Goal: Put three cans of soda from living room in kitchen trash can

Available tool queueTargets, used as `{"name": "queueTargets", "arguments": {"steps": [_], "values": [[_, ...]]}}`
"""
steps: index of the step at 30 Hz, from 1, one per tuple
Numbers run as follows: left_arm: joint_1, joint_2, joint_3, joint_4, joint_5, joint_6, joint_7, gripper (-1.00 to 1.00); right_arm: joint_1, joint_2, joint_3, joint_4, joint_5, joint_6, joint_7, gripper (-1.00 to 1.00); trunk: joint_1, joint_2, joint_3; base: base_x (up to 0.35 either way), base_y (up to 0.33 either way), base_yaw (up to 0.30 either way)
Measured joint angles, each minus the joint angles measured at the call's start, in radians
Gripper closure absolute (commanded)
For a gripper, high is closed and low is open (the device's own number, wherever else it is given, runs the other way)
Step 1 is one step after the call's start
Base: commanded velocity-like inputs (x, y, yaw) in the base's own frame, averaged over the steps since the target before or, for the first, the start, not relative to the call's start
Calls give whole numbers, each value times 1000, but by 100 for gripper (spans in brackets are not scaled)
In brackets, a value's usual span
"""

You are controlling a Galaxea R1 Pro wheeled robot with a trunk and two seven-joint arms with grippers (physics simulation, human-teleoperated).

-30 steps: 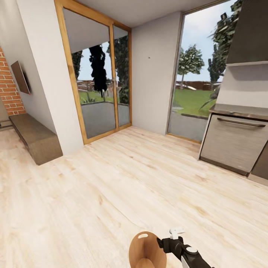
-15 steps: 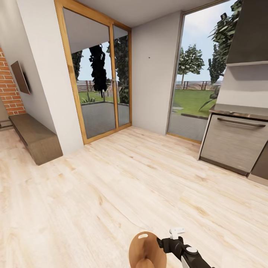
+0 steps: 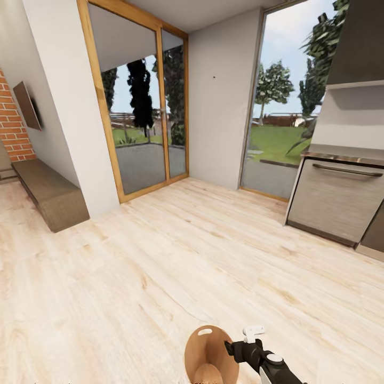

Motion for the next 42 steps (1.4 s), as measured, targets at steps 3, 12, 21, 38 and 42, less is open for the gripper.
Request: {"name": "queueTargets", "arguments": {"steps": [3,12,21,38,42], "values": [[0,0,0,0,0,0,0,-100,0,0,0,0,0,0,0,-100,12,-21,-14,0,0,0],[0,0,0,-1,0,0,-1,-100,0,0,1,0,1,0,0,-100,46,-84,-56,0,0,0],[0,0,0,-1,0,0,0,-100,0,0,1,1,0,0,0,-100,81,-147,-99,0,0,0],[0,0,0,-1,0,0,-1,-100,0,0,1,37,0,-3,0,-100,92,-168,-126,7,0,0],[0,0,-1,0,-1,0,-1,-100,0,0,1,38,0,-3,0,-100,92,-168,-126,196,0,0]]}}
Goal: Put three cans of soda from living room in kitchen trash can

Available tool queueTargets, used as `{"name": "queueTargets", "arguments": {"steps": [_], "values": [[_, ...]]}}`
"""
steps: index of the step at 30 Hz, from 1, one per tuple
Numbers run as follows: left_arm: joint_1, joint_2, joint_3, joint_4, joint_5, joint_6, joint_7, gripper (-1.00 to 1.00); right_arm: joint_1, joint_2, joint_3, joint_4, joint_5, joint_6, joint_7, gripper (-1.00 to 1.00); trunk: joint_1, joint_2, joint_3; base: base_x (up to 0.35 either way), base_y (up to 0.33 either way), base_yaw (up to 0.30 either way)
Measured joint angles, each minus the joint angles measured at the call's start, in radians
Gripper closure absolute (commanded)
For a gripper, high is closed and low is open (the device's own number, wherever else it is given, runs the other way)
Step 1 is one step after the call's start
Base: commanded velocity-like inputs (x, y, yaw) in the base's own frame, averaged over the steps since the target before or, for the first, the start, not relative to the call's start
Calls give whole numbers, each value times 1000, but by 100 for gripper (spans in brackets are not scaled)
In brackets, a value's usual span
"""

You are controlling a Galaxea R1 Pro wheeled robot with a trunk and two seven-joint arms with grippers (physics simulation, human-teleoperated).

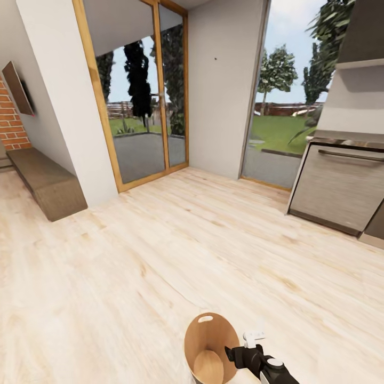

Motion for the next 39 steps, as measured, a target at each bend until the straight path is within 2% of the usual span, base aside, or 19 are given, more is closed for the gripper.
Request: {"name": "queueTargets", "arguments": {"steps": [39], "values": [[0,0,0,1,-1,0,2,-100,0,1,1,21,1,-1,-3,-100,0,0,0,18,0,0]]}}
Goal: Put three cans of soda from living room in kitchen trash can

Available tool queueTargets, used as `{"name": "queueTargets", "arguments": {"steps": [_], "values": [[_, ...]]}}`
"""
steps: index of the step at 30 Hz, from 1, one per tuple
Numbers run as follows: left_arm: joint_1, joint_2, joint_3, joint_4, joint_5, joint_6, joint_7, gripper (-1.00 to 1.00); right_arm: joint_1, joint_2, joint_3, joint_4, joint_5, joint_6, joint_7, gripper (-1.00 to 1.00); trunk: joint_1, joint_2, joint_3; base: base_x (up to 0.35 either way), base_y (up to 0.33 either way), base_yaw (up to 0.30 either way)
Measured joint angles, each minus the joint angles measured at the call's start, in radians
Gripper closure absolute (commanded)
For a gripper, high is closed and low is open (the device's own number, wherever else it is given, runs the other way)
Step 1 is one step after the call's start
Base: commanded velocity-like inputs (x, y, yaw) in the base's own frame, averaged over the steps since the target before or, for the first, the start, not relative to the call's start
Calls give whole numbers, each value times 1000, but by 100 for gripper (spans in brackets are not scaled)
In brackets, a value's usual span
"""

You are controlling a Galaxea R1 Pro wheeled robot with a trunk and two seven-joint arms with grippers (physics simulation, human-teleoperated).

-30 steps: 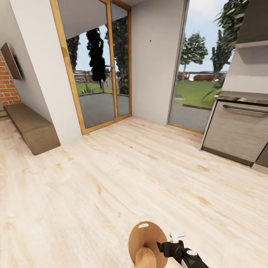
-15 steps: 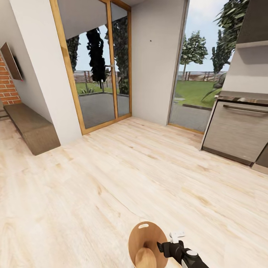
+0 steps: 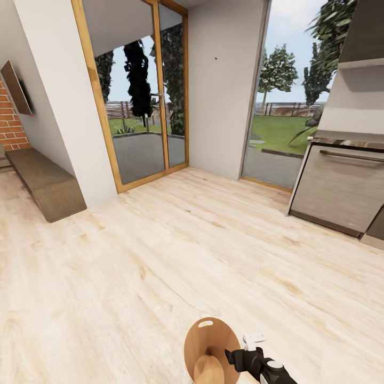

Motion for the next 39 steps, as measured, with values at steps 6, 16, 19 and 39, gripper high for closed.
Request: {"name": "queueTargets", "arguments": {"steps": [6,16,19,39], "values": [[0,0,0,0,1,0,0,-100,0,1,0,2,0,0,0,-100,0,0,0,0,0,0],[0,0,0,0,1,0,0,-100,0,2,0,3,0,-1,0,-100,0,0,0,0,0,0],[0,0,0,0,1,0,0,-100,0,2,0,3,0,-1,0,-100,0,0,-1,0,0,0],[0,0,0,-1,1,0,-1,-100,0,2,0,3,-1,-1,0,-100,27,-49,-50,0,0,0]]}}
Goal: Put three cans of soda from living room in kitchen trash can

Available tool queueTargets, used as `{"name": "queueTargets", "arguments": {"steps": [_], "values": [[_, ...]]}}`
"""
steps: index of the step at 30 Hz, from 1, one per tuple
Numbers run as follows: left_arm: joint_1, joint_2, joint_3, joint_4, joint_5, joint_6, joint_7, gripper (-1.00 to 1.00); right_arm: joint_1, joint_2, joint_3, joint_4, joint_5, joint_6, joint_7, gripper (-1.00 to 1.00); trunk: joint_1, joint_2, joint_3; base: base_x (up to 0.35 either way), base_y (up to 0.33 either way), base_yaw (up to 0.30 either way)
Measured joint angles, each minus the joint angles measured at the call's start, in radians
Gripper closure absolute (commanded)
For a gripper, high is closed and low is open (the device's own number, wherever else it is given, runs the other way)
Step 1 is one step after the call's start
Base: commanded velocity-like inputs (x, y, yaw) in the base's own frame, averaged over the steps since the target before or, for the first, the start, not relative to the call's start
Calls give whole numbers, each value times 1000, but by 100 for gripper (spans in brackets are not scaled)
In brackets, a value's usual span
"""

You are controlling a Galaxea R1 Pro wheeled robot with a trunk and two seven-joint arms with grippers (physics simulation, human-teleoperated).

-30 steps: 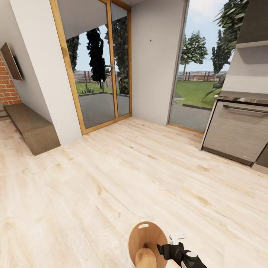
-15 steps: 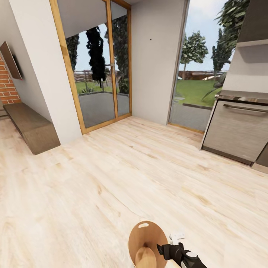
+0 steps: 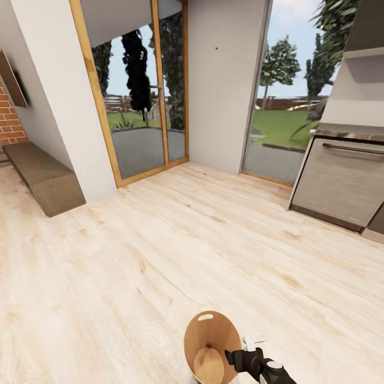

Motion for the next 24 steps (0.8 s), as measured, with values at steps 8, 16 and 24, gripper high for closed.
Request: {"name": "queueTargets", "arguments": {"steps": [8,16,24], "values": [[0,0,0,0,0,0,0,-100,0,0,1,0,0,0,0,-100,19,-35,-28,0,0,0],[0,0,1,0,0,0,0,-100,0,0,1,0,-1,0,0,-100,19,-35,-31,0,0,0],[0,0,1,0,0,0,0,-100,0,0,0,0,-1,0,0,-100,19,-35,-32,0,0,0]]}}
